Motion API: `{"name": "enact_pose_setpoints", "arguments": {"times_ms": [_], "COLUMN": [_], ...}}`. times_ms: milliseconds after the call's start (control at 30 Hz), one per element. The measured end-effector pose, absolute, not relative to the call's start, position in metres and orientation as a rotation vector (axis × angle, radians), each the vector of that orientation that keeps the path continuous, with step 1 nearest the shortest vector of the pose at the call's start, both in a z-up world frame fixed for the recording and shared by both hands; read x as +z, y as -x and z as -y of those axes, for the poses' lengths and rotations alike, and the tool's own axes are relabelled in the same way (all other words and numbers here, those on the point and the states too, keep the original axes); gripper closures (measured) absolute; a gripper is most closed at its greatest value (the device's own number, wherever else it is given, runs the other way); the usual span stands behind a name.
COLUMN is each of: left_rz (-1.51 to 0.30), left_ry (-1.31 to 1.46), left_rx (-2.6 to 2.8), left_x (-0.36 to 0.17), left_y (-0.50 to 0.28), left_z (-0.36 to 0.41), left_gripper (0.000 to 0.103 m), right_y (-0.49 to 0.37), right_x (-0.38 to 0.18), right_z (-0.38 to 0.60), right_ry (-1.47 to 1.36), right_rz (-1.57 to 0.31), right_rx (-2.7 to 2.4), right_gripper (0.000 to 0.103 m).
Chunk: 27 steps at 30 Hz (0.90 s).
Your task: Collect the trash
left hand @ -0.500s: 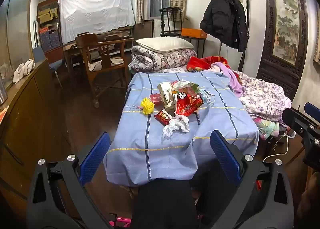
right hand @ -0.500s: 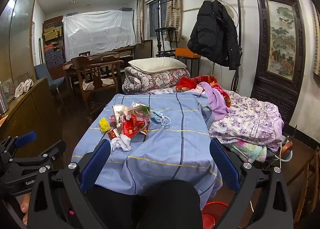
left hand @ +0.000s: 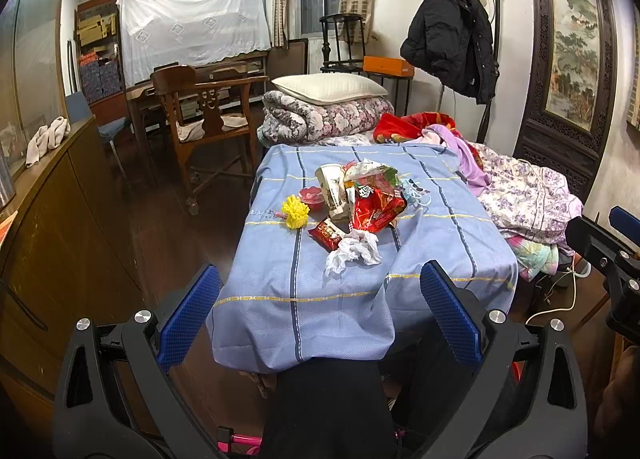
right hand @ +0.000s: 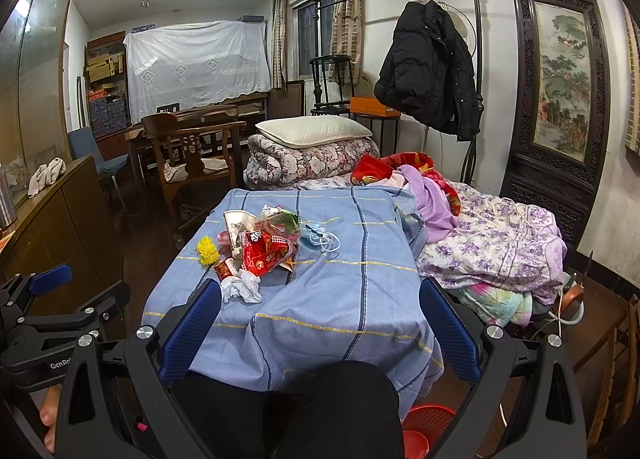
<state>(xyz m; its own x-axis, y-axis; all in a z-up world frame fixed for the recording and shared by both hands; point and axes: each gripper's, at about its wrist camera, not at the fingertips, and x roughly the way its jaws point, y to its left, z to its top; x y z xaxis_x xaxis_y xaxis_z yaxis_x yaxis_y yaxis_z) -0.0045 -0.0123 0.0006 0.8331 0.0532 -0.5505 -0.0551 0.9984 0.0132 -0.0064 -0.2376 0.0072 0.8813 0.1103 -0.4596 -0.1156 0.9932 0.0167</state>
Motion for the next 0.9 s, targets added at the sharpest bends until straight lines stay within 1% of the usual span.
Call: {"name": "enact_pose_setpoints", "arguments": {"times_ms": [800, 900], "left_rz": [-0.597, -0.598], "left_ry": [0.016, 0.017], "left_rx": [0.057, 0.058], "left_x": [-0.006, -0.006], "left_y": [0.005, 0.005], "left_z": [0.010, 0.010], "left_gripper": [0.007, 0.007], "right_y": [0.002, 0.004], "right_x": [0.002, 0.008], "right_z": [0.242, 0.230], "right_ry": [0.010, 0.009], "right_rz": [-0.476, -0.477], "right_rx": [0.118, 0.116], "right_gripper": [0.006, 0.006]}}
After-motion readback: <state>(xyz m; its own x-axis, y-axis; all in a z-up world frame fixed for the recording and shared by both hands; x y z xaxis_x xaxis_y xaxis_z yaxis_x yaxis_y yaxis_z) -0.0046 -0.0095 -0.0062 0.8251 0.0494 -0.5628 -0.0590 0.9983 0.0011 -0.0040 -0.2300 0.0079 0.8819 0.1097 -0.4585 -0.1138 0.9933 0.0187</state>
